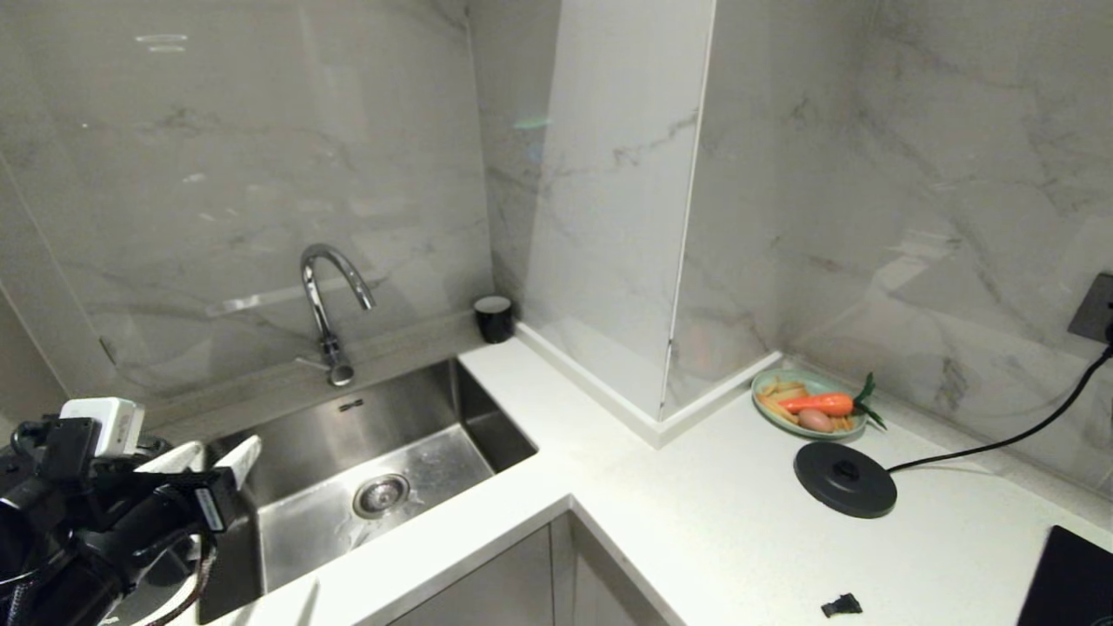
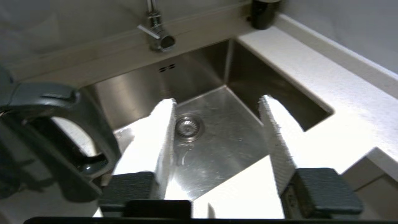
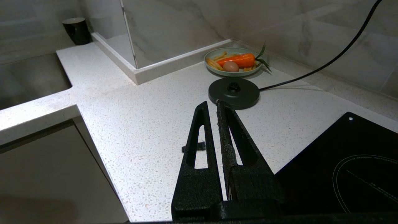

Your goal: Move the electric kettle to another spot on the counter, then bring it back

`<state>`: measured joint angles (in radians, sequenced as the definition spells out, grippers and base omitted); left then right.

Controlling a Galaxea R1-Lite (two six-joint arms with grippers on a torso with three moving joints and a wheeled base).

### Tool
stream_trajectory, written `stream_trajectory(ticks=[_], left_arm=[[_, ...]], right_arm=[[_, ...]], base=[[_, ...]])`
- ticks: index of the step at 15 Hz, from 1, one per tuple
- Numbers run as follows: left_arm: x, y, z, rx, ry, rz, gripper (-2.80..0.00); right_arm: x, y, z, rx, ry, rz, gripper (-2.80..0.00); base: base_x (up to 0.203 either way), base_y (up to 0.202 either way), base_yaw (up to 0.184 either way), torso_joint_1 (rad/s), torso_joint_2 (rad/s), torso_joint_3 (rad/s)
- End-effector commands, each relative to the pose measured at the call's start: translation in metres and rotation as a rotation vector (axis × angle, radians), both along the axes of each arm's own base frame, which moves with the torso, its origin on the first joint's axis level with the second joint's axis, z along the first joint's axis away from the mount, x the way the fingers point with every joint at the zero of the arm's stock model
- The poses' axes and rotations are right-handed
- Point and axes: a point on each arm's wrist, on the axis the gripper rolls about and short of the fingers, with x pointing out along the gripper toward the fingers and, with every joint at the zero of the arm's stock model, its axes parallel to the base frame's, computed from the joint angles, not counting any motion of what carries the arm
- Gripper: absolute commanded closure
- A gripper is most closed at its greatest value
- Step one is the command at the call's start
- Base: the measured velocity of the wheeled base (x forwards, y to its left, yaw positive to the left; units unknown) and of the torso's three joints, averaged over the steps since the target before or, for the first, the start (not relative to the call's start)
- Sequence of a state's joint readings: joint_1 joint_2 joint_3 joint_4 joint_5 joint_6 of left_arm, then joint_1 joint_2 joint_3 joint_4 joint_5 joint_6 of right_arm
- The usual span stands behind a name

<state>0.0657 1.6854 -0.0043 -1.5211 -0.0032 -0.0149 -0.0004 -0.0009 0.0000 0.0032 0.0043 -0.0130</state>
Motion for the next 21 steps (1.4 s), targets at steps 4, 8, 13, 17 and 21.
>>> stream_trajectory(ticks=[4,8,13,17,21], left_arm=[[-0.002,-0.009,0.005,-0.002,-0.030,-0.048,0.00],[-0.014,-0.012,0.020,-0.004,-0.096,-0.060,0.00],[-0.055,-0.014,0.052,-0.004,-0.223,-0.075,0.00],[-0.110,-0.013,0.078,-0.001,-0.243,-0.067,0.00],[-0.173,-0.012,0.087,-0.003,-0.194,-0.064,0.00]], right_arm=[[0.000,0.000,0.000,-0.001,0.001,0.001,0.00],[0.000,0.000,0.000,-0.001,0.001,0.001,0.00],[0.000,0.000,0.000,0.000,0.001,-0.001,0.00],[0.000,0.000,0.000,0.001,0.001,0.001,0.00],[0.000,0.000,0.000,0.001,0.001,0.001,0.00]], base=[[0.000,0.000,0.000,0.000,0.00,0.000],[0.000,0.000,0.000,0.000,0.00,0.000],[0.000,0.000,0.000,0.000,0.00,0.000],[0.000,0.000,0.000,0.000,0.00,0.000],[0.000,0.000,0.000,0.000,0.00,0.000]])
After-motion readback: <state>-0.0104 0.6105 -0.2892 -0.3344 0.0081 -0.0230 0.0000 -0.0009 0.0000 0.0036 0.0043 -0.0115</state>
